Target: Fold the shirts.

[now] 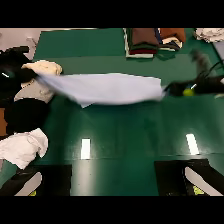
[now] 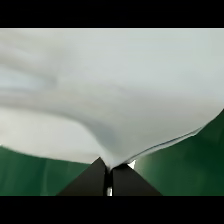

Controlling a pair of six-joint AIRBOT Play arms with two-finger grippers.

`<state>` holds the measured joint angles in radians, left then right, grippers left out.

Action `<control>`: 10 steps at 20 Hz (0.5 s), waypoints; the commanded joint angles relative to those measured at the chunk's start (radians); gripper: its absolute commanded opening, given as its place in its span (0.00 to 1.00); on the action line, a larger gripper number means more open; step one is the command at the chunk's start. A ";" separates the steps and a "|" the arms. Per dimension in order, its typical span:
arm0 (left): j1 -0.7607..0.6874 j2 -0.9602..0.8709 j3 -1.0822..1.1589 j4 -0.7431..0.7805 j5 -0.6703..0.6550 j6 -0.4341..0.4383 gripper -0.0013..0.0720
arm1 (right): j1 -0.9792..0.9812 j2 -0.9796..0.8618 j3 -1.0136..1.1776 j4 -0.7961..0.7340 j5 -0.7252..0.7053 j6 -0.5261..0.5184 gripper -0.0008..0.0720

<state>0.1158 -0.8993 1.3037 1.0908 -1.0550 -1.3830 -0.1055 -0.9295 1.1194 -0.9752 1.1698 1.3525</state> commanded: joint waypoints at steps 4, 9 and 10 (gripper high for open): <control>0.000 0.162 0.566 0.001 0.024 -0.031 0.05 | -0.173 0.129 0.605 0.004 0.109 0.002 0.03; 0.000 0.164 0.787 0.003 0.035 -0.076 0.05 | -0.336 0.069 0.933 0.006 0.260 0.043 0.03; 0.000 0.164 0.784 0.005 0.042 -0.077 0.05 | -0.347 0.047 0.978 0.006 0.275 0.061 0.03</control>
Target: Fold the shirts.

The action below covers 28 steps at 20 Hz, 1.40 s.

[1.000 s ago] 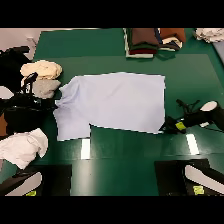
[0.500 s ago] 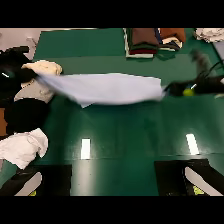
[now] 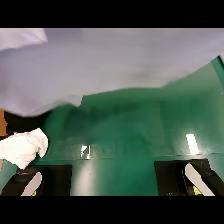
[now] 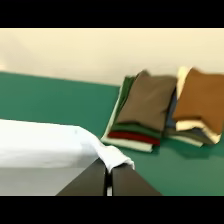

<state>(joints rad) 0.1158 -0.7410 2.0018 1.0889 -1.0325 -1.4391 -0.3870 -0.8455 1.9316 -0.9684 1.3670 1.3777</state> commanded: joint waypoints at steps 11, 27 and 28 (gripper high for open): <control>0.000 -0.516 -0.303 -0.042 -0.235 0.005 0.05 | 0.084 -0.320 -0.240 -0.253 0.125 0.061 0.03; -0.072 -0.920 -0.404 0.064 -0.154 0.084 0.05 | 0.261 -0.769 -0.224 -0.371 -0.008 0.095 0.03; -0.072 -0.920 -0.426 0.063 -0.162 0.086 0.05 | 0.261 -0.756 -0.269 -0.371 -0.014 0.095 0.03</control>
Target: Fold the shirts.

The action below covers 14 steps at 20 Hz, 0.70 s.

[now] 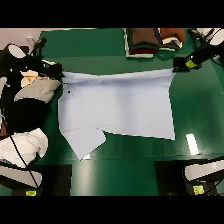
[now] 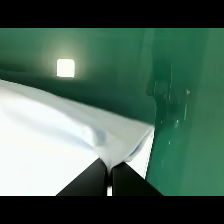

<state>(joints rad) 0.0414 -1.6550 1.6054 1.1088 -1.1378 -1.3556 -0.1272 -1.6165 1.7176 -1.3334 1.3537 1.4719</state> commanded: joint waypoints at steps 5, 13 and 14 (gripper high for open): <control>0.002 -0.006 -0.174 0.043 -0.055 0.002 0.06 | 0.001 0.083 -0.286 -0.003 -0.078 0.002 0.03; 0.003 0.148 -0.221 0.176 -0.129 -0.083 0.75 | 0.000 0.243 -0.395 -0.004 -0.087 0.019 0.57; 0.003 0.207 -0.274 0.204 -0.133 -0.090 0.75 | 0.000 0.289 -0.429 -0.004 -0.077 0.019 0.57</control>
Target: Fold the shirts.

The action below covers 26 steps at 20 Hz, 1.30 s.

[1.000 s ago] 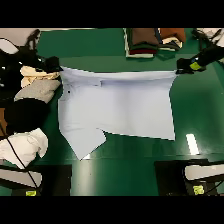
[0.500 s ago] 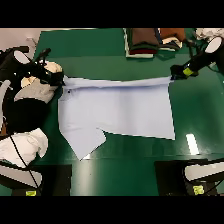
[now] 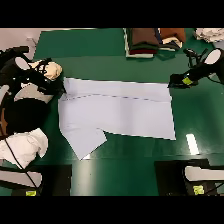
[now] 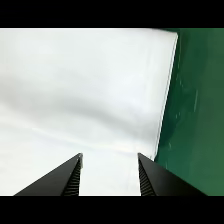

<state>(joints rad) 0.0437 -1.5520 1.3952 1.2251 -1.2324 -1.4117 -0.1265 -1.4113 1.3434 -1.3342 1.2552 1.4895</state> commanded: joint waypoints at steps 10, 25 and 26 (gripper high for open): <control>0.000 0.607 -0.849 -0.055 0.047 -0.107 0.75 | 0.000 0.365 -0.294 0.008 0.000 0.002 0.57; 0.000 0.652 -0.879 -0.278 0.163 0.056 0.05 | -0.229 0.535 -0.586 -0.004 0.165 -0.063 0.62; 0.000 0.666 -0.879 -0.278 0.164 0.059 0.05 | -0.299 0.535 -0.655 0.002 0.180 -0.071 0.80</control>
<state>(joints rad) 0.0437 -0.9169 0.5003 0.9516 -1.0561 -1.3739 -0.2932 -0.9047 0.8391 -1.3361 1.3708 1.4548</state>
